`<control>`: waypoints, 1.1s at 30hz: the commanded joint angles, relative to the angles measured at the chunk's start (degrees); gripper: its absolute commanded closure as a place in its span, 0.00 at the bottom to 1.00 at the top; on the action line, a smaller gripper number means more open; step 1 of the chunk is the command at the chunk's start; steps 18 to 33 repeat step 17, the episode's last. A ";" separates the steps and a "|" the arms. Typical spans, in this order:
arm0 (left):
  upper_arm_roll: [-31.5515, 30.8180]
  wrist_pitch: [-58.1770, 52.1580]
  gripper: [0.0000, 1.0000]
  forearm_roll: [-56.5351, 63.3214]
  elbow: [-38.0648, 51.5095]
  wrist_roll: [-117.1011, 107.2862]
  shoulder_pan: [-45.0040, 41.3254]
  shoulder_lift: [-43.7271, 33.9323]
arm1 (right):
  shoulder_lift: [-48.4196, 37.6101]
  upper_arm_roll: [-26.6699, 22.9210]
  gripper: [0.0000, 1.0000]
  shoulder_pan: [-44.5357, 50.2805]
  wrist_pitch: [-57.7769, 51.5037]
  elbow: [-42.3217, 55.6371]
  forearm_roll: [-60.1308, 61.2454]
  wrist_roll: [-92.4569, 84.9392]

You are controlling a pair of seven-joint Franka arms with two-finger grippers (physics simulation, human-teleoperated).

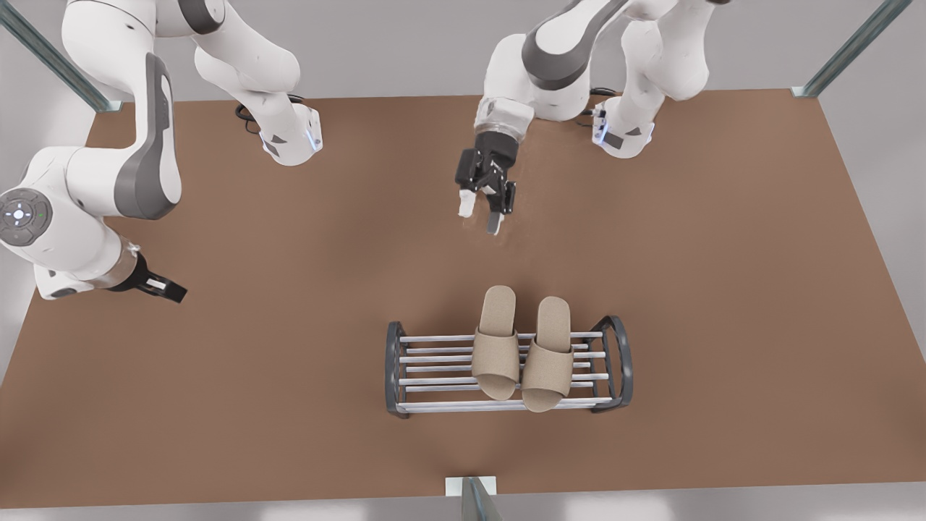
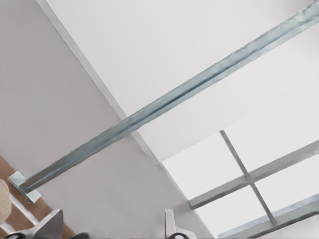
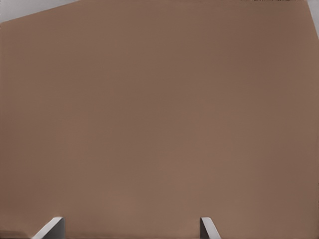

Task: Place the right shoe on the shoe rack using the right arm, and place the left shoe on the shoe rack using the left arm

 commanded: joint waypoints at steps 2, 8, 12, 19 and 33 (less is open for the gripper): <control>21.64 -60.77 0.00 -68.08 11.74 143.95 12.37 -0.01 | 0.15 -0.01 0.00 -0.09 -0.01 0.15 0.19 -21.71; -14.61 -55.76 0.00 -67.11 9.89 165.96 56.46 3.77 | 0.59 -0.01 0.00 -0.18 -0.01 0.24 -0.07 -21.62; -16.93 -56.11 0.00 -67.03 10.16 166.57 58.69 3.24 | 0.68 -0.01 0.00 -0.18 0.08 0.24 -0.25 -21.54; -17.10 -56.46 0.00 -67.03 9.37 166.57 59.13 2.28 | 0.94 -0.01 0.00 0.35 0.08 0.24 -0.07 -21.36; -17.10 -56.46 0.00 -67.03 9.37 166.57 59.13 2.28 | 0.94 -0.01 0.00 0.35 0.08 0.24 -0.07 -21.36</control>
